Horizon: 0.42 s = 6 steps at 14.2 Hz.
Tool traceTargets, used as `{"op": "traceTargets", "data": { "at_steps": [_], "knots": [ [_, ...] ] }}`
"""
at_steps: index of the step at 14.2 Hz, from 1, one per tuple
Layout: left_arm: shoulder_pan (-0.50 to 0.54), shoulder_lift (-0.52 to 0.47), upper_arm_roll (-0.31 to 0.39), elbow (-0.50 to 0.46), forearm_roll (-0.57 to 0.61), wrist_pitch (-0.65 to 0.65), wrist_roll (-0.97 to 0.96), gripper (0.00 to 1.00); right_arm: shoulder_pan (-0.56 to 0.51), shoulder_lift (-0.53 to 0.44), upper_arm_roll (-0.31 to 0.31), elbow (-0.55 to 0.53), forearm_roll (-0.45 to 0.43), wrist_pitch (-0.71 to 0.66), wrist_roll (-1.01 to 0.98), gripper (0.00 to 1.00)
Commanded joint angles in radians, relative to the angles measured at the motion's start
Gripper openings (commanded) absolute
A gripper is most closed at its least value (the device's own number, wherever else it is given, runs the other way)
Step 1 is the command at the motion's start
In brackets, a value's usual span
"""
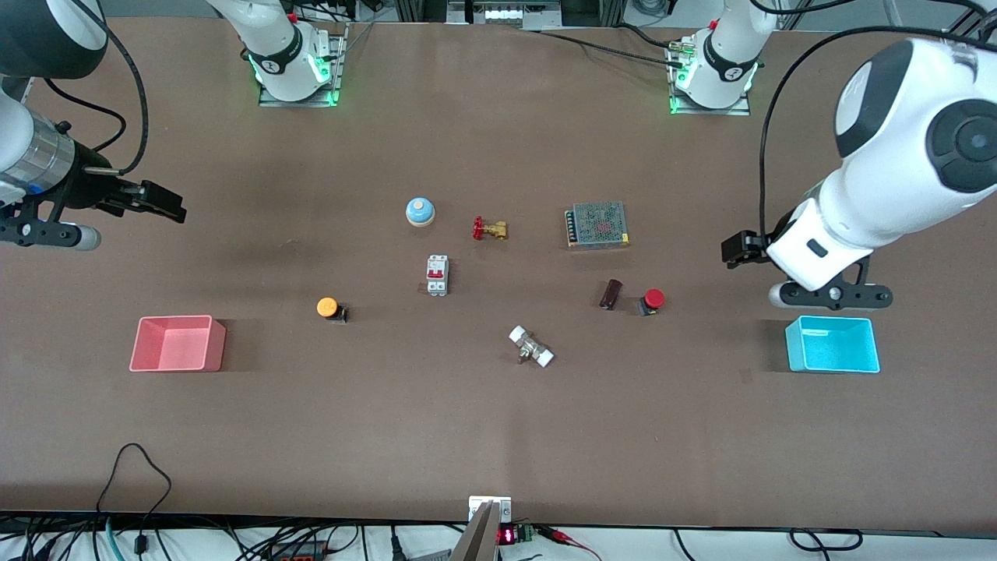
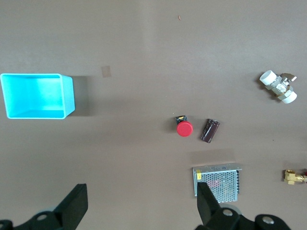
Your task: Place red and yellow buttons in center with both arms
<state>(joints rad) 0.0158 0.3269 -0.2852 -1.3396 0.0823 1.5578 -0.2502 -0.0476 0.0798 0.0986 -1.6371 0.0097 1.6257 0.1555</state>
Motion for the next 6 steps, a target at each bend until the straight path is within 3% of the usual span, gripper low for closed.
{"op": "traceTargets", "data": {
  "at_steps": [1,3,6],
  "knots": [
    [-0.014,-0.034,0.018,0.014,0.022,-0.024,0.043,1.0,-0.006,-0.009,0.0,0.003,0.007,-0.012,-0.011,1.0],
    [-0.089,-0.118,0.165,-0.079,0.007,0.046,0.148,1.0,-0.006,-0.008,0.001,0.003,0.015,-0.006,-0.01,1.0],
    [-0.088,-0.225,0.238,-0.208,-0.027,0.1,0.304,1.0,-0.006,-0.006,0.001,0.003,0.016,-0.004,-0.008,1.0]
  ]
}}
